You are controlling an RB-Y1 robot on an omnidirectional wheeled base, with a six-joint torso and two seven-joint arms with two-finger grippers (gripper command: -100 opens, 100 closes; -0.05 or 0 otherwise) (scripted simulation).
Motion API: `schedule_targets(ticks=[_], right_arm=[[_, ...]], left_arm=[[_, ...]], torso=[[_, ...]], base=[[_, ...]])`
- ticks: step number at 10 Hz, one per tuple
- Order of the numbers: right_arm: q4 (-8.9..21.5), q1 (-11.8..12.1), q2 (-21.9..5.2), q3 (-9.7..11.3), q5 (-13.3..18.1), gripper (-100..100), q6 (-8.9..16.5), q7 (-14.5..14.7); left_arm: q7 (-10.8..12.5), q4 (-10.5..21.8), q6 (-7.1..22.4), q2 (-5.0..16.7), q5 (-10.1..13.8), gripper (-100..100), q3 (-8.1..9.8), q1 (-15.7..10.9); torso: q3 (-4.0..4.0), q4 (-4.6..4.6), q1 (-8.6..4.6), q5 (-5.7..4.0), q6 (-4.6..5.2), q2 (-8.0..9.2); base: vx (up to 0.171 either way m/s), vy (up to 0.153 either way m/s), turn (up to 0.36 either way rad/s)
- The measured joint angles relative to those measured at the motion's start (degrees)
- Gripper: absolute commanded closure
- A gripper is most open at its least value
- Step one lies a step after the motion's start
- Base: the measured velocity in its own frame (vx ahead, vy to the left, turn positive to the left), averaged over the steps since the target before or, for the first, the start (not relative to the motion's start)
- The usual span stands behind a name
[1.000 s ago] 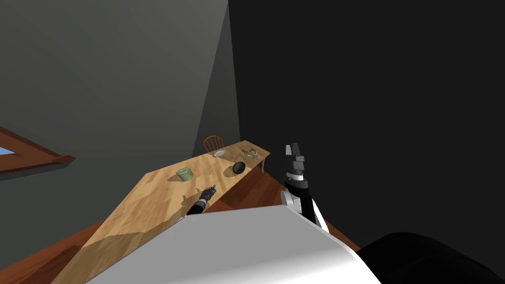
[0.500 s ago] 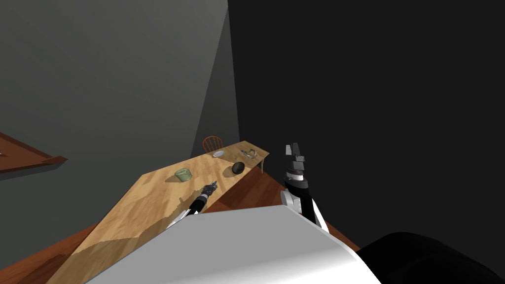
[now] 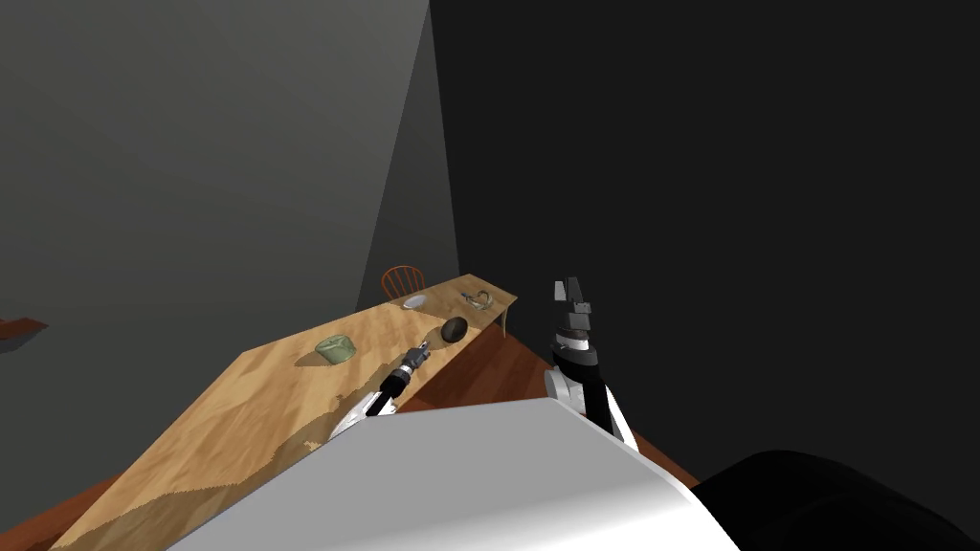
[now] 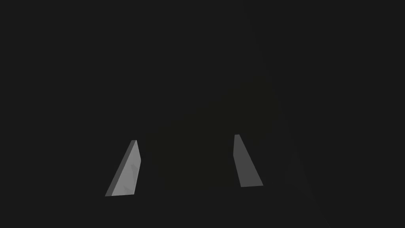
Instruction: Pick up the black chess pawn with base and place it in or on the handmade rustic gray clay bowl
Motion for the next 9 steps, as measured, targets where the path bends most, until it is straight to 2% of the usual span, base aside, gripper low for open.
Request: schedule_targets(ticks=[1, 2, 4, 5, 6, 7, 8, 9], right_arm=[[0.0, 0.0, 0.0, 0.0, 0.0, 0, 0.0, 0.0], [0.0, 0.0, 0.0, 0.0, 0.0, 0, 0.0, 0.0], [0.0, 0.0, 0.0, 0.0, 0.0, 0, 0.0, 0.0], [0.0, 0.0, 0.0, 0.0, 0.0, 0, 0.0, 0.0], [0.0, 0.0, 0.0, 0.0, 0.0, 0, 0.0, 0.0], [0.0, 0.0, 0.0, 0.0, 0.0, 0, 0.0, 0.0], [0.0, 0.0, 0.0, 0.0, 0.0, 0, 0.0, 0.0], [0.0, 0.0, 0.0, 0.0, 0.0, 0, 0.0, 0.0]], left_arm=[[-0.09, 0.42, -0.58, 0.04, -0.39, 100, 0.02, -0.85], [0.49, -3.6, 0.04, -0.16, -1.51, 100, -0.66, 0.43], [0.05, -0.88, -1.76, 0.06, -1.78, 100, -0.36, -2.3], [0.02, -0.73, -2.38, 0.07, -2.69, 100, -0.66, -2.87], [-0.53, 1.46, -4.37, 0.05, -3.54, 100, -0.65, -4.44], [-0.13, -0.86, -4.15, -0.24, -4.31, 100, -1.27, -3.83], [-0.01, 0.03, -4.57, -0.44, -5.26, 100, -1.57, -5.45], [-0.05, 0.18, -4.88, -0.55, -5.38, -100, -1.64, -5.82]], torso=[[0.03, 0.01, 0.1, 0.03, 0.0, 0.06], [0.07, 0.05, 0.04, 0.03, 0.06, 0.09], [0.06, -0.01, 0.14, 0.03, -0.04, 0.13], [0.03, 0.02, 0.04, 0.03, 0.07, 0.02], [-0.06, -0.01, -0.16, 0.0, 0.12, -0.11], [-0.03, -0.01, -0.19, -0.03, 0.07, -0.07], [-0.05, 0.01, -0.2, -0.02, 0.15, -0.12], [-0.01, -0.03, -0.03, -0.02, 0.0, 0.02]], base=[[0.027, -0.02, -0.08], [0.022, -0.02, -0.038], [0.029, -0.019, -0.039], [0.081, -0.074, -0.141], [0.065, -0.069, -0.063], [0.068, -0.064, -0.095], [0.039, -0.031, -0.044], [0.009, -0.008, 0.002]])
